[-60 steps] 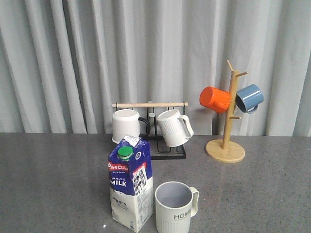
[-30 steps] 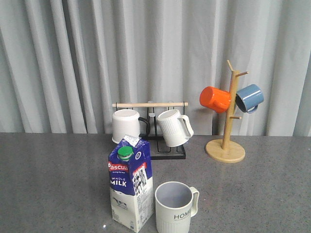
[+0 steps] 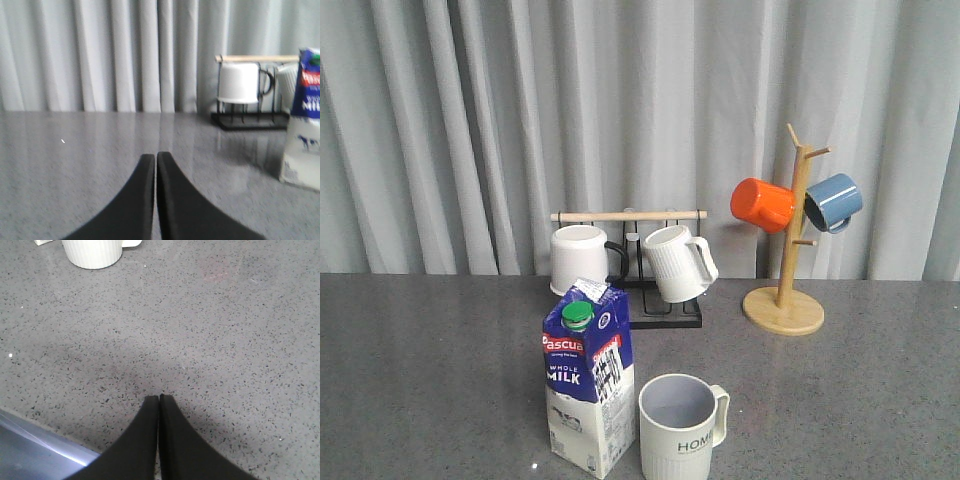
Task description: Place milk next to cup
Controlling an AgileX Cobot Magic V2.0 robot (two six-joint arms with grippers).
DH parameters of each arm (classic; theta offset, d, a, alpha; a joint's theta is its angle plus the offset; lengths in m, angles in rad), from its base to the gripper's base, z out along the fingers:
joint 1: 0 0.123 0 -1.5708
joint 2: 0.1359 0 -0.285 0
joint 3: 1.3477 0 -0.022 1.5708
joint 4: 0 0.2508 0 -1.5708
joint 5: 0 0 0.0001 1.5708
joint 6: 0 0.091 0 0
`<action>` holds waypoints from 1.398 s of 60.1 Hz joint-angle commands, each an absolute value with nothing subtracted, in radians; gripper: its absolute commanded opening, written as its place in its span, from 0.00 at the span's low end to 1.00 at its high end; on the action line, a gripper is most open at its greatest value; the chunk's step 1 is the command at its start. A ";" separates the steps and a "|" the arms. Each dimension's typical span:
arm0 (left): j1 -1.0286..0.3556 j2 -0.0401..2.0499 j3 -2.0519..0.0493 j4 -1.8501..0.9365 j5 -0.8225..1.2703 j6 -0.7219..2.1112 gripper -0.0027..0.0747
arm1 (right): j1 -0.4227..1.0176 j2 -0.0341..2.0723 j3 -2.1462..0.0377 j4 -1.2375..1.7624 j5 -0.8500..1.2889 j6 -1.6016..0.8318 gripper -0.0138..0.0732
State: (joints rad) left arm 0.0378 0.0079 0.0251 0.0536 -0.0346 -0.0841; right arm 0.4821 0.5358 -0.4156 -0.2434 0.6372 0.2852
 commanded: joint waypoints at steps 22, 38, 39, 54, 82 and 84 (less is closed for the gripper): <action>0.040 -0.024 0.045 0.054 -0.124 -0.094 0.02 | 0.481 0.539 -0.441 -0.260 0.573 0.284 0.15; 0.040 -0.024 0.045 0.054 -0.121 -0.094 0.03 | 0.481 0.539 -0.441 -0.260 0.573 0.283 0.15; 0.040 -0.024 0.045 0.054 -0.121 -0.094 0.03 | 0.481 0.539 -0.441 -0.260 0.573 0.283 0.15; 0.040 -0.024 0.045 0.054 -0.121 -0.094 0.03 | 0.481 0.539 -0.441 -0.260 0.573 0.283 0.15; 0.040 -0.024 0.045 0.054 -0.120 -0.094 0.03 | 0.368 0.500 -0.429 -0.278 0.566 0.279 0.15; 0.040 -0.024 0.045 0.054 -0.119 -0.094 0.03 | 0.341 0.474 -0.412 -0.284 0.546 0.279 0.15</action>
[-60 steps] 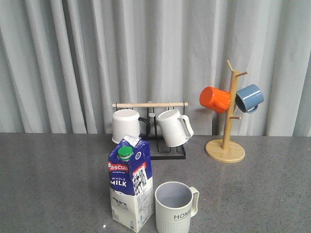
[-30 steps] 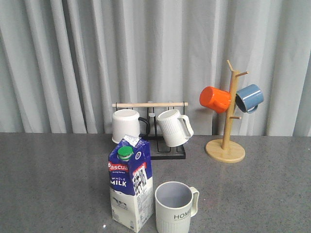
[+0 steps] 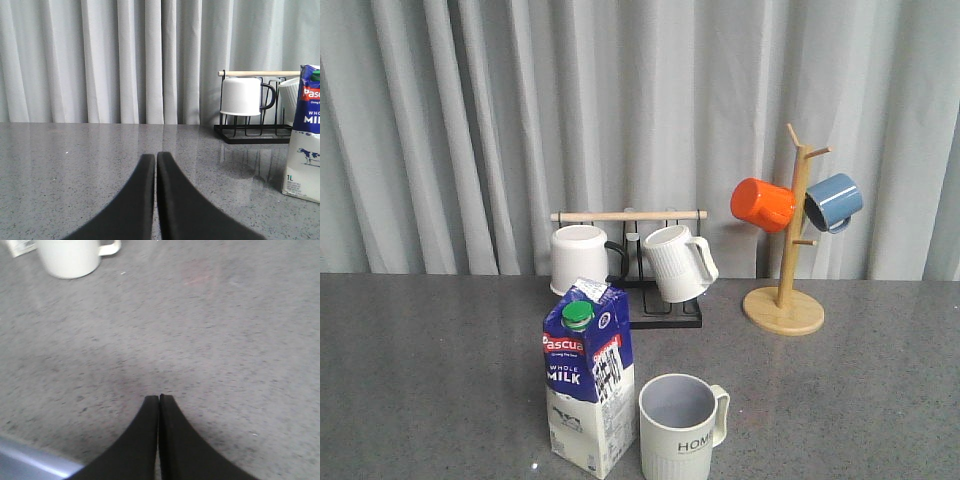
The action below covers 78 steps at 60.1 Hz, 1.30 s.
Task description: Place milk next to cup
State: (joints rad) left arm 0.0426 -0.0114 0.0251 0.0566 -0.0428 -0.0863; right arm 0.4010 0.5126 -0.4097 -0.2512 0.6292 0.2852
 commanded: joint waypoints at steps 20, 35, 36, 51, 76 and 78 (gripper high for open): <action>0.040 -0.024 0.045 0.054 -0.118 -0.094 0.03 | 0.036 0.127 -0.064 -0.271 0.110 0.290 0.15; 0.040 -0.024 0.045 0.054 -0.118 -0.094 0.03 | -0.055 0.012 0.037 -0.203 0.011 0.290 0.15; 0.040 -0.024 0.045 0.054 -0.118 -0.094 0.03 | -0.055 0.003 0.037 -0.203 0.016 0.290 0.15; 0.040 -0.024 0.045 0.054 -0.118 -0.094 0.03 | -0.052 -0.022 0.036 -0.203 -0.012 0.287 0.15; 0.040 -0.024 0.045 0.054 -0.118 -0.094 0.03 | -0.044 -0.021 0.035 -0.206 -0.077 0.286 0.15; 0.040 -0.024 0.045 0.054 -0.118 -0.094 0.03 | -0.044 -0.021 0.035 -0.206 -0.077 0.286 0.15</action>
